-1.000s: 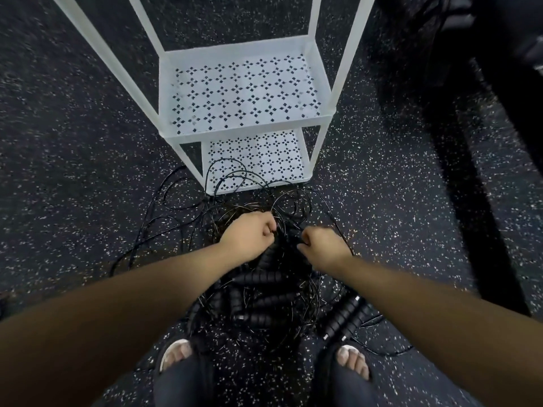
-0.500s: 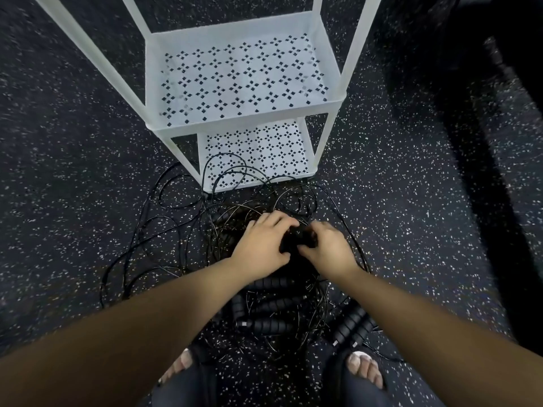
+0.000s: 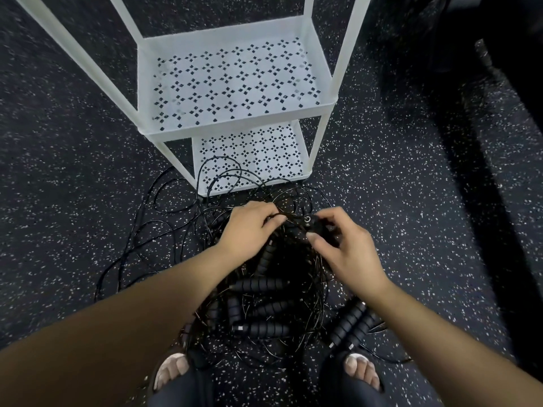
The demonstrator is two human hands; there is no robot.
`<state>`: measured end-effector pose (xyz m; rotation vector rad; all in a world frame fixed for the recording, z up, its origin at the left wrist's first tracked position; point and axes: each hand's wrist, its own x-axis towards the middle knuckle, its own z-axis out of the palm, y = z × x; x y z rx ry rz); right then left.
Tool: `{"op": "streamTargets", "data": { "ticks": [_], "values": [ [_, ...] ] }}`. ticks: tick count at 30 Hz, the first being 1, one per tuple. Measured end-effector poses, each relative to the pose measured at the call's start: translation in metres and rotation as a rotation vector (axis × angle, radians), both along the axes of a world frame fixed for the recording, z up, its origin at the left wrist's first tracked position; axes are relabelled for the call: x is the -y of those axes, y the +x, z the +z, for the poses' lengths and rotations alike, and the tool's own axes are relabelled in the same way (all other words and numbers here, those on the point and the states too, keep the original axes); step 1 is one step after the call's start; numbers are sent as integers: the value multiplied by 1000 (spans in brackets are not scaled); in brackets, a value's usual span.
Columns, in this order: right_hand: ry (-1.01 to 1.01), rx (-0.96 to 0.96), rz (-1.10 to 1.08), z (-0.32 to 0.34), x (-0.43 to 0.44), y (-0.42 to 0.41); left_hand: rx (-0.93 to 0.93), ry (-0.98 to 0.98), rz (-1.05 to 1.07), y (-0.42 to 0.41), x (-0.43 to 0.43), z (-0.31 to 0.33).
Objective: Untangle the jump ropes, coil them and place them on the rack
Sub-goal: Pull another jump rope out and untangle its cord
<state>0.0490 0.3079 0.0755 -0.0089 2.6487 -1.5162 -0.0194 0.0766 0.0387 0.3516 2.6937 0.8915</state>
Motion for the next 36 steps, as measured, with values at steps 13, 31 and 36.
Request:
{"op": "streamTargets", "data": {
  "ticks": [13, 31, 36],
  "values": [
    [-371, 238, -102, 38, 8, -9, 339, 483, 232, -13, -2, 70],
    [-67, 198, 21, 193, 8, 0, 84, 439, 12, 23, -43, 300],
    [-56, 134, 95, 242, 14, 16, 30, 514, 73, 44, -37, 346]
  ]
}}
